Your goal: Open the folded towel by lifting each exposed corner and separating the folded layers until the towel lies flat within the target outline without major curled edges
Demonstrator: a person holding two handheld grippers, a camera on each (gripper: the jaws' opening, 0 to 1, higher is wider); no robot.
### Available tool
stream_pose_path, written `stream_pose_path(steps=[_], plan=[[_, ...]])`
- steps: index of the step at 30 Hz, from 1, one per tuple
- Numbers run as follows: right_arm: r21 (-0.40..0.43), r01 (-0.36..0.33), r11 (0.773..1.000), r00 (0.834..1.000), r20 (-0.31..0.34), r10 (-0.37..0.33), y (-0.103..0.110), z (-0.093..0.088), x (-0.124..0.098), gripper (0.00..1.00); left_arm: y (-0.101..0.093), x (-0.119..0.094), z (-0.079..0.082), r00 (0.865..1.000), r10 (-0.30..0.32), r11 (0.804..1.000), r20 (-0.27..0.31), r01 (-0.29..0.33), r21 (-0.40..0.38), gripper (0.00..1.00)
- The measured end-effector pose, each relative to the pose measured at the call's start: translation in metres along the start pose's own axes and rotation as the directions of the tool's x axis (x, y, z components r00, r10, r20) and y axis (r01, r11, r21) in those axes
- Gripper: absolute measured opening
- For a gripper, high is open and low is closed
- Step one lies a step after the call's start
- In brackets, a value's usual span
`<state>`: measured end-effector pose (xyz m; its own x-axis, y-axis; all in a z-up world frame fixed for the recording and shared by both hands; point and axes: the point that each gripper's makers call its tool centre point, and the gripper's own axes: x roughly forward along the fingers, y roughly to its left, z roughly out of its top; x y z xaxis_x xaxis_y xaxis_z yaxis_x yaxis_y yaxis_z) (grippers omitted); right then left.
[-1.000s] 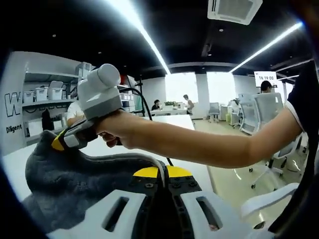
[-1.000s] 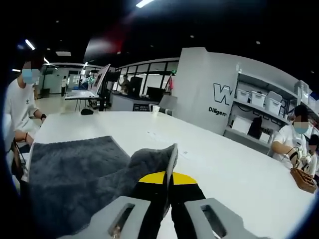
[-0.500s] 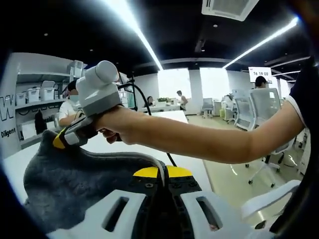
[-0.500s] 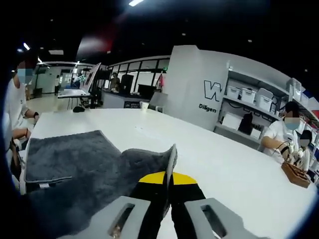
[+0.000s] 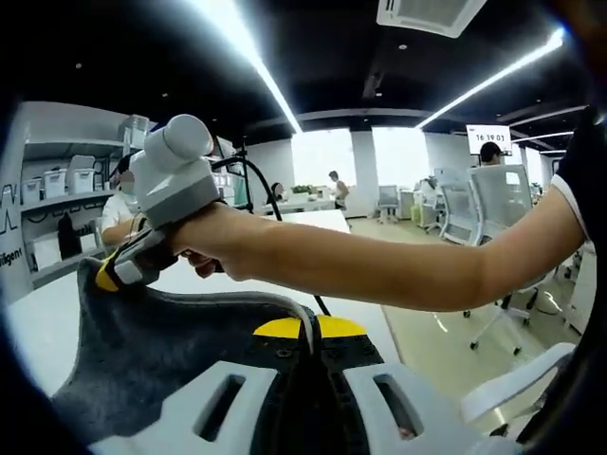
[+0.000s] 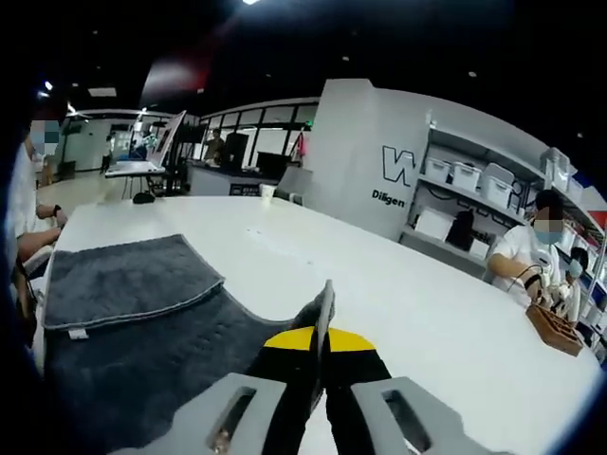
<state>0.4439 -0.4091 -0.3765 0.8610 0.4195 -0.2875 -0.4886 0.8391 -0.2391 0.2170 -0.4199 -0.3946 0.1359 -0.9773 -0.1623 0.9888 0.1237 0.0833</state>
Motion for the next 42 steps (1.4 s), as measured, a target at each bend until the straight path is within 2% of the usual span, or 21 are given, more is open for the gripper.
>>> stream_pose_path(steps=[12, 17, 33, 42], plan=[[0.011, 0.021, 1.0, 0.999, -0.026, -0.021, -0.013, -0.021, -0.007, 0.0, -0.006, 0.02, -0.011, 1.0, -0.018, 0.999, -0.022, 0.018, -0.029, 0.01], [0.028, 0.022, 0.999, 0.999, -0.038, -0.021, -0.017, -0.032, -0.009, 0.0, -0.007, 0.029, -0.023, 0.998, -0.027, 0.999, -0.055, 0.025, -0.033, 0.01], [0.073, 0.017, 0.997, 0.996, -0.088, -0.01, -0.027, -0.071, -0.004, 0.0, -0.013, 0.041, -0.039, 0.995, -0.036, 0.998, -0.093, 0.031, -0.056, 0.02], [0.111, 0.018, 0.994, 0.994, -0.106, -0.006, -0.03, -0.088, -0.002, 0.0, -0.016, 0.044, -0.044, 0.995, -0.037, 0.997, -0.097, 0.031, -0.064, 0.1]])
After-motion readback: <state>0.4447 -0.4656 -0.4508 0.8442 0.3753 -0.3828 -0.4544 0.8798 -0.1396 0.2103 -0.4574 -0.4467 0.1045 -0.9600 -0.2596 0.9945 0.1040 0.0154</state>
